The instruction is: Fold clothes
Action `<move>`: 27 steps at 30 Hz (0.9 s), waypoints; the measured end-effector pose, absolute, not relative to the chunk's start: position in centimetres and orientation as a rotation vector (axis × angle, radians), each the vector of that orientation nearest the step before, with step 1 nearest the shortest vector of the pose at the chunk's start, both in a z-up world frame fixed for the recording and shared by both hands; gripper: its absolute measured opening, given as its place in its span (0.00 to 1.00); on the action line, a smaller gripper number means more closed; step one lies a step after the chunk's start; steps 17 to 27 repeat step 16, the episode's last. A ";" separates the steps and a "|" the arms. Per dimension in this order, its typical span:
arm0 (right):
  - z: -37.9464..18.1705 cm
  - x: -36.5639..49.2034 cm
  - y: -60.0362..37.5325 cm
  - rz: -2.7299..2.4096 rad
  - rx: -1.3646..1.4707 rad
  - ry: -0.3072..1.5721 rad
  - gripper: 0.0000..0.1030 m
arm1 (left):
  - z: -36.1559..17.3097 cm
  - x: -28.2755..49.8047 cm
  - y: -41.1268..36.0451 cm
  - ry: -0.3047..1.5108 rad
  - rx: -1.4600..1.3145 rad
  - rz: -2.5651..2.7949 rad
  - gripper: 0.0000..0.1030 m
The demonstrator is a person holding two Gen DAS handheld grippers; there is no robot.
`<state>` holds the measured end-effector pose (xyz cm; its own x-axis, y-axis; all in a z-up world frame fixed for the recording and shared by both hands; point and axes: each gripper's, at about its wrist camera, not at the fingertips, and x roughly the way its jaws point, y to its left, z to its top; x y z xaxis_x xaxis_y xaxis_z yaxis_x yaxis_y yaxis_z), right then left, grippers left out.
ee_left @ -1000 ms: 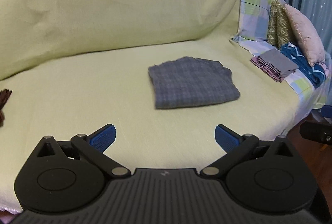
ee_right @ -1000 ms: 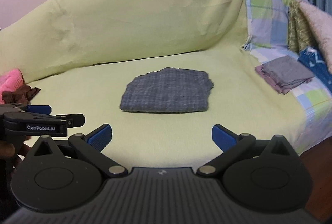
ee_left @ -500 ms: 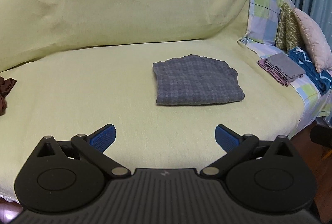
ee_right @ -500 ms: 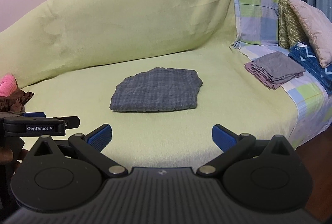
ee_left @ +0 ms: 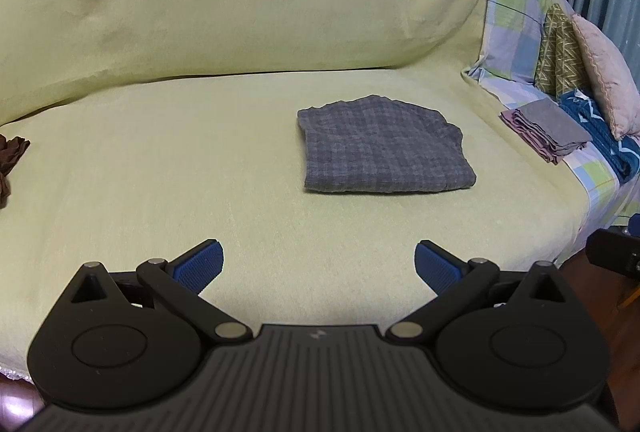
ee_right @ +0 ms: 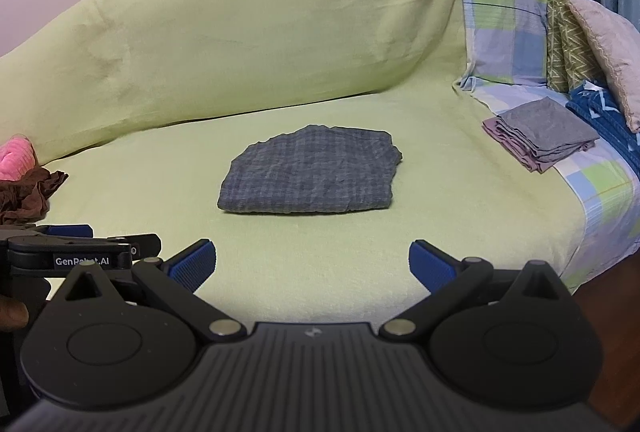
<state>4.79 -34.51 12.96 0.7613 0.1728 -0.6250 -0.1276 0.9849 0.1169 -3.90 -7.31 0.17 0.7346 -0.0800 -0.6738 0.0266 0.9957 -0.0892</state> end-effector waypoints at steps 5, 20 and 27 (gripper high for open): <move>13.0 5.2 -34.2 0.168 0.070 0.683 0.99 | 0.1 -3.9 -7.4 0.743 -0.071 -0.065 1.00; 12.7 5.6 -34.1 0.165 0.071 0.692 0.99 | 0.3 -4.1 -7.8 0.728 -0.064 -0.074 1.00; 12.7 5.6 -34.1 0.165 0.071 0.692 0.99 | 0.3 -4.1 -7.8 0.728 -0.064 -0.074 1.00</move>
